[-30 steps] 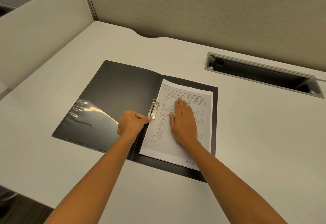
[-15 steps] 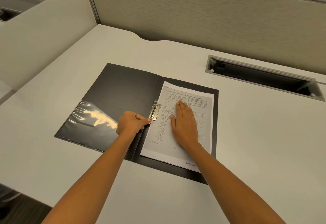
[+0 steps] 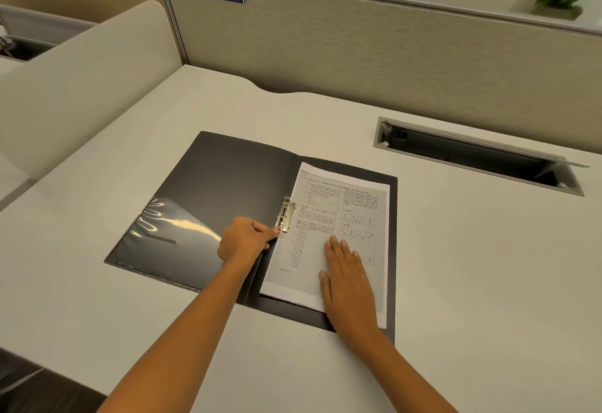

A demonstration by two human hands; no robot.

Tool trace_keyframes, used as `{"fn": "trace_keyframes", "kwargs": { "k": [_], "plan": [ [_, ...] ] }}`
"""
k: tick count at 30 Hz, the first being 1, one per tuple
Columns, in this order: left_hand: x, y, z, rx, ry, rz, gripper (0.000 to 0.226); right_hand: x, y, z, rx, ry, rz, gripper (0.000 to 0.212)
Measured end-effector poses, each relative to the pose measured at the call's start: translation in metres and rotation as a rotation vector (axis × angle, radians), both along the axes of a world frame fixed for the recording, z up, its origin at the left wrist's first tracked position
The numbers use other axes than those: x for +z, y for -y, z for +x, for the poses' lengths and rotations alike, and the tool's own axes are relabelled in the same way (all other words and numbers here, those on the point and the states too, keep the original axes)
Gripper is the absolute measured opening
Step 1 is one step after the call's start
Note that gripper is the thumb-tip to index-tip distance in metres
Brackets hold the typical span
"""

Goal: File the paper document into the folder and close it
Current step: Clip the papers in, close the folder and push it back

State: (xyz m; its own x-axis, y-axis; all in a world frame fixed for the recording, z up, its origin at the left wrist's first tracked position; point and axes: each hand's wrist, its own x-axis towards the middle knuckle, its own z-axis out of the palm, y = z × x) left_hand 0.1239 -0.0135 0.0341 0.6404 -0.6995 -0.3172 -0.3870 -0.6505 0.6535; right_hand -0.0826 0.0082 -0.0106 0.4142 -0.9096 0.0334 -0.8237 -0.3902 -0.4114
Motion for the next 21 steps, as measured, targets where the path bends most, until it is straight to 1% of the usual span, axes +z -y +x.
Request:
{"fn": "trace_keyframes", "kwargs": {
  "k": [5, 8, 10, 12, 13, 15, 16, 18, 21],
  "plan": [
    [0.000, -0.003, -0.002, -0.002, 0.038, -0.018, 0.026, -0.004, -0.037, -0.017, 0.013, -0.024, -0.004, 0.055],
    [0.000, -0.006, -0.008, 0.018, 0.051, -0.095, 0.023, -0.004, -0.041, -0.020, 0.023, -0.028, -0.014, 0.054],
    [0.002, -0.012, -0.017, 0.059, -0.019, -0.222, 0.019, -0.004, -0.041, -0.020, 0.027, -0.026, -0.026, 0.054],
    [0.004, -0.025, -0.026, 0.122, -0.127, -0.440, 0.016, -0.003, -0.041, -0.019, 0.022, -0.008, -0.027, 0.054],
    [0.006, -0.035, -0.031, 0.150, -0.133, -0.554, 0.017, -0.003, -0.041, -0.019, 0.021, -0.007, -0.029, 0.054],
    [0.006, -0.057, -0.039, 0.205, -0.061, -0.726, 0.025, -0.004, -0.042, -0.020, 0.020, -0.010, -0.046, 0.054],
    [0.005, -0.068, -0.041, 0.242, -0.016, -0.768, 0.032, -0.004, -0.042, -0.020, 0.021, -0.014, -0.051, 0.053],
    [0.001, -0.087, -0.042, 0.370, 0.045, -0.773, 0.049, -0.005, -0.042, -0.019, 0.021, -0.013, -0.051, 0.053],
    [-0.006, -0.108, -0.033, 0.616, 0.009, -0.700, 0.066, -0.004, -0.042, -0.019, 0.017, 0.007, -0.053, 0.054]
  ]
}}
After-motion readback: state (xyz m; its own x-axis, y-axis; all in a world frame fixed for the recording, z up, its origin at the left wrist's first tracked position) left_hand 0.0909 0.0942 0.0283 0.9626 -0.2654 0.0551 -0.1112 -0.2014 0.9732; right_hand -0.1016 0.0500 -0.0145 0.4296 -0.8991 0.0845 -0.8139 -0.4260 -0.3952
